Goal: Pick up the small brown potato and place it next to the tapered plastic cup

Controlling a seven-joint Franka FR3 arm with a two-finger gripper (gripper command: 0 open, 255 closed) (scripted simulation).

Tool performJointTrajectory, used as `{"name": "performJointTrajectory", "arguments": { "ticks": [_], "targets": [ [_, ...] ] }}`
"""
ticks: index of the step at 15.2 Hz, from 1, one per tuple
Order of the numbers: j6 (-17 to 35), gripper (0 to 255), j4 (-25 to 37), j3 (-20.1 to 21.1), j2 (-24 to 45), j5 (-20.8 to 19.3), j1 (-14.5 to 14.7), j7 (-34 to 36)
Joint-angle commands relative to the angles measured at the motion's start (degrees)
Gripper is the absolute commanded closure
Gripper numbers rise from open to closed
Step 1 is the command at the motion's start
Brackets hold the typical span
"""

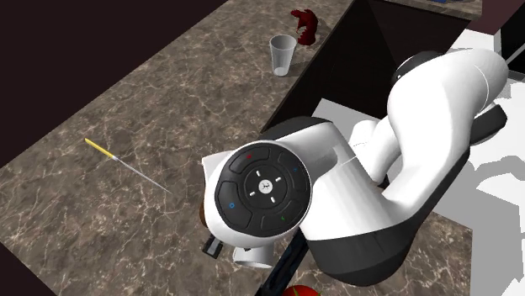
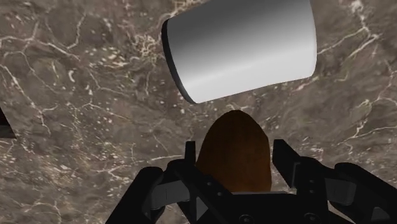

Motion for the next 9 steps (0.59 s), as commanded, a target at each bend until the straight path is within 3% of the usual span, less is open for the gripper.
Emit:
{"name": "performJointTrajectory", "arguments": {
  "ticks": [1,9],
  "targets": [
    [-1.48,255,1.86,0.16,0.53,-0.35,-0.18,-0.11],
    [-8.35,255,11.35,2.26,4.45,-3.11,-0.90,0.52]
  ]
}}
